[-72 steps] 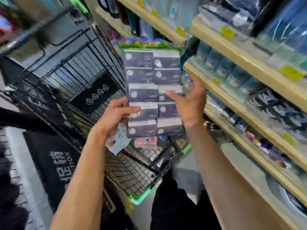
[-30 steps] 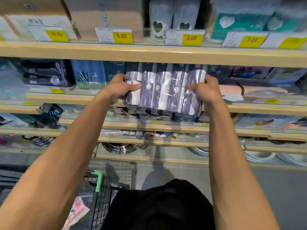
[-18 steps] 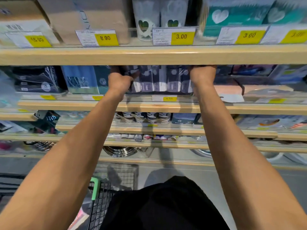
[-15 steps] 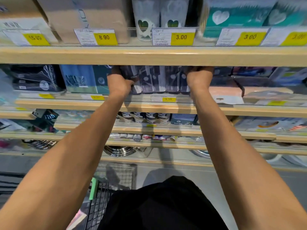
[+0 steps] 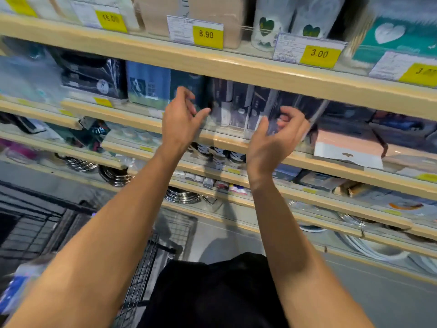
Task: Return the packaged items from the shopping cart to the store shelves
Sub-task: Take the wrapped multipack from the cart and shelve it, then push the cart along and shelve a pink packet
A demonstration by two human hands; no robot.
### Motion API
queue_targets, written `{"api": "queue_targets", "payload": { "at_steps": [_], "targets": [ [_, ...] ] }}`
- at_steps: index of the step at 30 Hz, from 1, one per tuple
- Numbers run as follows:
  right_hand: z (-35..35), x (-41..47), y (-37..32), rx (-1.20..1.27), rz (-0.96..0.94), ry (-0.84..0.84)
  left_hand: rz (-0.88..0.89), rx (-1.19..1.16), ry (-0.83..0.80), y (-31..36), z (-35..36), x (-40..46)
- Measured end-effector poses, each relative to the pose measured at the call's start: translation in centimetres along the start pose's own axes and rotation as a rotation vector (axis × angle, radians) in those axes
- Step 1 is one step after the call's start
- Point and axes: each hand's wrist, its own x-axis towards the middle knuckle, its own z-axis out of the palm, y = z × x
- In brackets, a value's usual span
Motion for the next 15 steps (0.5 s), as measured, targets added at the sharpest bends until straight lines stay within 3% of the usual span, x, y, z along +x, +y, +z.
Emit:
{"api": "queue_targets", "payload": {
  "at_steps": [2,8,12,15],
  "targets": [
    [2.1,-3.9,0.1,0.022,0.008,-0.252,-0.050,-0.016,-0.004,-2.5,-2.3,-2.5],
    [6.7,-17.1,-0.6,-0.006,0.221,-1.086,-0.375,0.272,0.039,-13.5,-12.2,-13.6],
    [7.9,-26.2,-1.4,-0.118,0.151,-1.522,-0.816,0.251,0.196,-20.0,-18.7,-23.4],
    [8.1,-31.3,-0.5,-0.271,0.045,-1.717,-1.142,0.232,0.332,-22.8,-21.9,-31.7]
  ]
}}
